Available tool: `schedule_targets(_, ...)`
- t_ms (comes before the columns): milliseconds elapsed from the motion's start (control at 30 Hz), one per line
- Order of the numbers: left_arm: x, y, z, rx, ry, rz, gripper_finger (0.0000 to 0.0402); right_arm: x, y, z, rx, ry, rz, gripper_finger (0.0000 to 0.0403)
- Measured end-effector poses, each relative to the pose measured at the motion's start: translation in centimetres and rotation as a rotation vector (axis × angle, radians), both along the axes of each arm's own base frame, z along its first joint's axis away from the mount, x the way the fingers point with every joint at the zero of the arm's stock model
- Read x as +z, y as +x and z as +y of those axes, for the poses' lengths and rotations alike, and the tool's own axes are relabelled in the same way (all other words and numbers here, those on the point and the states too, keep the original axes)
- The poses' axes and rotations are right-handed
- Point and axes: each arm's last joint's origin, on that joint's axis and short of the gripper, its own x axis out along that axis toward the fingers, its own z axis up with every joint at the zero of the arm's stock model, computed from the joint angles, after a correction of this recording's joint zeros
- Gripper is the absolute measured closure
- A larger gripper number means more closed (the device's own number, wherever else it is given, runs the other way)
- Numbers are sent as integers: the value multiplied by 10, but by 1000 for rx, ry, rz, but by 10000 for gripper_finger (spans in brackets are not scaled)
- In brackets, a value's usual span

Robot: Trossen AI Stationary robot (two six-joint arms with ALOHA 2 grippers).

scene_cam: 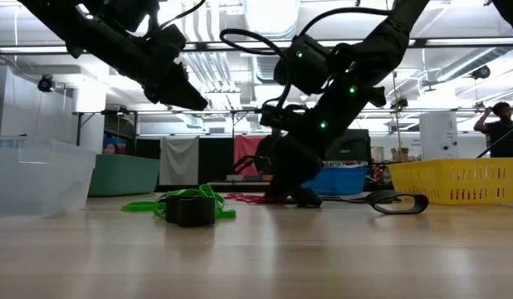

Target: Sort rubber bands into baskets

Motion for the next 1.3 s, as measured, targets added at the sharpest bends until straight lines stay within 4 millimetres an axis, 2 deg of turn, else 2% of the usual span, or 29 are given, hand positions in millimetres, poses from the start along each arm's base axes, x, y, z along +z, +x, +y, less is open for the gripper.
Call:
schedule_targets(233,0,0,0,0,1,-6,226,-1,0,0,21,29,3,384)
schedule_targets(467,0,0,0,2,-3,-7,226,8,0,0,27,23,-22,394)
schedule_targets(633,1,0,0,8,-13,-13,226,28,0,1,44,-4,-104,394)
schedule_targets(800,3,1,0,9,-21,-42,226,55,0,5,101,-66,-284,394)
schedule_targets(1000,7,5,-3,-93,-66,-105,226,88,-4,8,149,-146,-510,394)
schedule_targets(1133,12,7,-6,-175,-88,-157,226,107,-8,10,177,-194,-583,394)
schedule_targets(1300,14,8,-8,-196,-87,-185,226,134,-18,15,199,-240,-661,394)
